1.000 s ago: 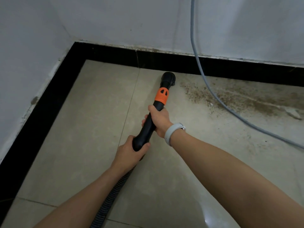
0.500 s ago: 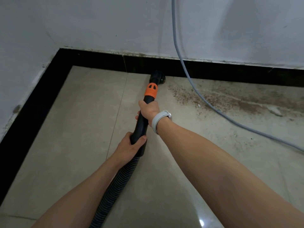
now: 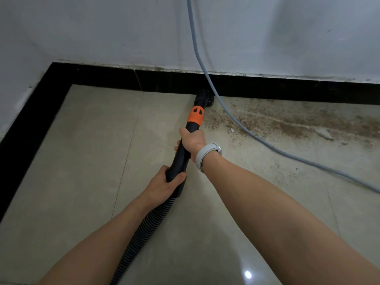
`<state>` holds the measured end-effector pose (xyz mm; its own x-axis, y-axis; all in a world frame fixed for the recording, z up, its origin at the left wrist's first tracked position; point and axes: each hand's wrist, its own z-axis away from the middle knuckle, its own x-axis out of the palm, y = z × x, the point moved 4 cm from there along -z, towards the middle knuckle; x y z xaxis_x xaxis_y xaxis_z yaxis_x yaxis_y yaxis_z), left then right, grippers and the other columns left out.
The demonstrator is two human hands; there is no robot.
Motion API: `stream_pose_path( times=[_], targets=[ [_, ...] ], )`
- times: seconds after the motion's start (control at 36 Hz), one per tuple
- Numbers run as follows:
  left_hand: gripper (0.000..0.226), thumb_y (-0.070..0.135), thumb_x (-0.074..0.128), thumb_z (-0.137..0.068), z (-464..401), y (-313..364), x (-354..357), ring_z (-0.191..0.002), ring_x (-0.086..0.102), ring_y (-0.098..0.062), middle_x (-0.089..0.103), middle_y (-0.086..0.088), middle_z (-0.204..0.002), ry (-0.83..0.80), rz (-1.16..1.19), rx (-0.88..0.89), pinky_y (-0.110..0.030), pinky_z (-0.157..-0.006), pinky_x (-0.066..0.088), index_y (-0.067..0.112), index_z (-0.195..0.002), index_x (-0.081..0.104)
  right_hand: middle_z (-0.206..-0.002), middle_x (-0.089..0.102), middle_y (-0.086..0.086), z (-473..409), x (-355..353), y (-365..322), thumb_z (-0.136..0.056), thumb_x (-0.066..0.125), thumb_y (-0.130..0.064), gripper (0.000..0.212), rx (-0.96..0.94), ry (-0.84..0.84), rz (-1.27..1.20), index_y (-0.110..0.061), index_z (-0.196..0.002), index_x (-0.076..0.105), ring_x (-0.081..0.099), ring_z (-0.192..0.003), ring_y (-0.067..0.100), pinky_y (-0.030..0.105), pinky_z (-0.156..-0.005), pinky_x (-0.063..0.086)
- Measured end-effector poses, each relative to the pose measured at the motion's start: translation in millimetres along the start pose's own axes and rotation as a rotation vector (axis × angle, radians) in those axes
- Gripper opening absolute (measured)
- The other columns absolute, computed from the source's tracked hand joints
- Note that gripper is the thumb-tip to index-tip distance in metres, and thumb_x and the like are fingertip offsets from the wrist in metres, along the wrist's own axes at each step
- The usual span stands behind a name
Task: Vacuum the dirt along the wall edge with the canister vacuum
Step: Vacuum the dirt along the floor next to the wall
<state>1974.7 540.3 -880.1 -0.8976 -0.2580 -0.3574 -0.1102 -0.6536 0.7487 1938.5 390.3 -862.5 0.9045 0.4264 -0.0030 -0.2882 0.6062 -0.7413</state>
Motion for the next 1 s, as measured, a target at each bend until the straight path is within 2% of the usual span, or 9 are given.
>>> stream_pose_path(
  times=[0.08,0.17,0.31,0.47,0.64,0.72,0.83,1.0],
  targets=[
    [0.027,0.051,0.06,-0.088,0,6,9,-0.087,0.061,-0.01,0.061,0.004,-0.097,-0.018,-0.011,0.011,-0.025,-0.068,0.048,0.028,-0.095,0.047,-0.068,0.056,0.009,0,-12,-1,-0.092,0.052,-0.022,0.025,-0.004,0.013,-0.005,-0.009,-0.11,0.04,0.058,-0.038,0.017,0.031,-0.046,0.053],
    [0.031,0.05,0.059,-0.089,-1,13,18,-0.084,0.06,-0.008,0.06,0.005,-0.094,-0.028,-0.03,0.023,-0.023,-0.064,0.044,0.023,-0.1,0.047,-0.069,0.055,0.009,0,-24,-2,-0.093,0.052,-0.021,0.023,-0.003,0.025,-0.011,-0.008,-0.108,0.041,0.058,-0.042,0.02,0.031,-0.048,0.054],
    [0.026,0.048,0.06,-0.09,-4,19,30,-0.081,0.059,-0.006,0.059,0.006,-0.092,-0.047,-0.038,0.042,-0.022,-0.063,0.044,0.026,-0.094,0.046,-0.07,0.055,0.009,1,-41,-4,-0.094,0.052,-0.02,0.022,0.017,0.023,-0.021,-0.007,-0.107,0.041,0.058,-0.041,0.019,0.032,-0.05,0.055],
    [0.033,0.05,0.059,-0.089,-6,24,39,-0.082,0.059,-0.008,0.06,0.006,-0.093,-0.069,-0.062,0.049,-0.024,-0.064,0.045,0.022,-0.101,0.047,-0.071,0.053,0.009,2,-54,-5,-0.095,0.052,-0.02,0.022,0.034,0.032,-0.045,-0.008,-0.108,0.038,0.056,-0.046,0.021,0.034,-0.052,0.054],
    [0.028,0.054,0.058,-0.088,-3,24,35,-0.075,0.058,-0.003,0.059,0.009,-0.09,-0.038,-0.085,0.061,-0.018,-0.056,0.039,0.03,-0.094,0.044,-0.071,0.053,0.01,8,-56,-6,-0.097,0.051,-0.019,0.017,0.005,0.024,-0.062,-0.009,-0.101,0.038,0.056,-0.047,0.021,0.033,-0.05,0.054],
    [0.027,0.055,0.057,-0.088,0,23,28,-0.073,0.058,-0.002,0.06,0.009,-0.088,-0.011,-0.086,0.063,-0.017,-0.055,0.039,0.032,-0.091,0.044,-0.07,0.052,0.01,12,-50,-8,-0.099,0.05,-0.021,0.017,-0.01,0.022,-0.085,-0.01,-0.091,0.04,0.056,-0.048,0.022,0.034,-0.051,0.054],
    [0.031,0.055,0.058,-0.087,5,19,17,-0.076,0.06,-0.006,0.061,0.008,-0.088,0.064,-0.069,0.059,-0.022,-0.058,0.042,0.028,-0.097,0.048,-0.069,0.053,0.01,16,-39,-8,-0.099,0.051,-0.03,0.025,-0.022,0.005,-0.11,-0.007,-0.104,0.04,0.057,-0.047,0.022,0.033,-0.049,0.056],
    [0.027,0.054,0.058,-0.085,21,1,2,-0.071,0.061,-0.008,0.062,0.005,-0.084,0.146,-0.068,0.064,-0.021,-0.055,0.043,0.03,-0.092,0.047,-0.073,0.059,0.012,23,-14,6,-0.098,0.044,-0.051,0.048,-0.047,-0.026,-0.054,-0.009,-0.12,0.038,0.062,-0.05,0.023,0.045,-0.066,0.06]
  ],
)
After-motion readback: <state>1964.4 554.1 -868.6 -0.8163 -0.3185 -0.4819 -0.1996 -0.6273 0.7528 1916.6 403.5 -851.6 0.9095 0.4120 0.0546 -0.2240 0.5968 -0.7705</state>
